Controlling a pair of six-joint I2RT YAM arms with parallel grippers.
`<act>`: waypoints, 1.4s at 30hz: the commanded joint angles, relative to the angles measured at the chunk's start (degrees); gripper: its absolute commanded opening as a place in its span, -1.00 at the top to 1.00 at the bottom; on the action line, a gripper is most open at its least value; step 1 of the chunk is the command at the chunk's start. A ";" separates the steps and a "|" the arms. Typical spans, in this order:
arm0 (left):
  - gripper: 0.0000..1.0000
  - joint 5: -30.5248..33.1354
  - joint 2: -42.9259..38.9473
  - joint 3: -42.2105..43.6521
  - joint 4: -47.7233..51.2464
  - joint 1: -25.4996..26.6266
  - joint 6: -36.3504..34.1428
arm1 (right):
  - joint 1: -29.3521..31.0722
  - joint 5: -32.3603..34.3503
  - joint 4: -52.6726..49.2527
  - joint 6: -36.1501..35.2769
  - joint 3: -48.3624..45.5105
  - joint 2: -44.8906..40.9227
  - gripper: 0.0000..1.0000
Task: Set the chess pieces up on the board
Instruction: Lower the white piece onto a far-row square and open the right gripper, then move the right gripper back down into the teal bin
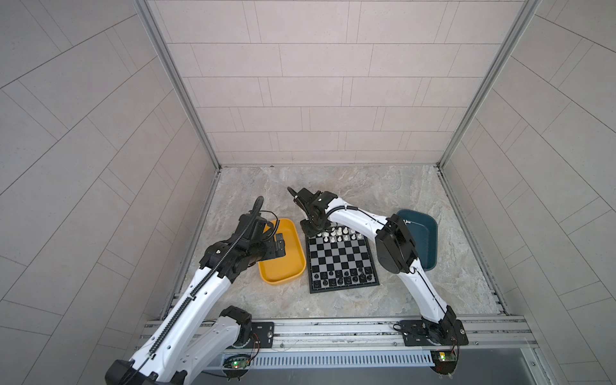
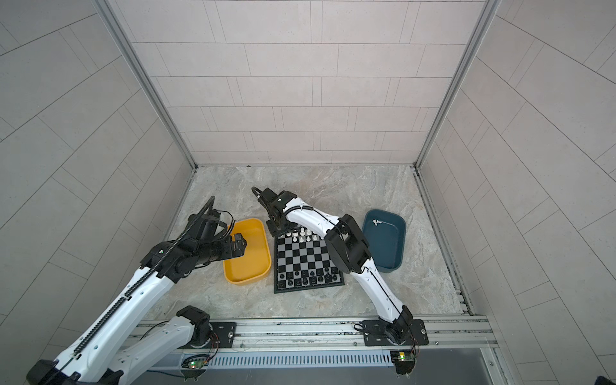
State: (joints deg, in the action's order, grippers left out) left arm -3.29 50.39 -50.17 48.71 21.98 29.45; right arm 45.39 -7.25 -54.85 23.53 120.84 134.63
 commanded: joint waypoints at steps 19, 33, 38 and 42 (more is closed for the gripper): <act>-0.89 -19.51 22.59 -16.26 -12.58 8.92 -6.27 | -42.68 3.89 16.28 8.05 -50.69 -51.94 0.29; -0.88 -20.26 29.99 -19.03 -14.19 12.31 -7.85 | -44.73 9.18 15.58 -3.33 -45.26 -31.50 0.41; -0.88 -19.23 29.72 -17.94 -13.93 12.32 -8.52 | -44.18 8.72 15.61 -5.24 -44.11 -27.48 0.42; -0.88 -18.79 29.73 -17.26 -14.16 12.21 -8.71 | -43.92 8.15 16.36 -6.51 -44.04 -25.38 0.41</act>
State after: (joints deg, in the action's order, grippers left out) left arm -22.96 81.21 -68.38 35.18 34.26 21.98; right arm 1.13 0.49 -37.71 19.11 75.96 108.09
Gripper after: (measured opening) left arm 0.939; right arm 0.296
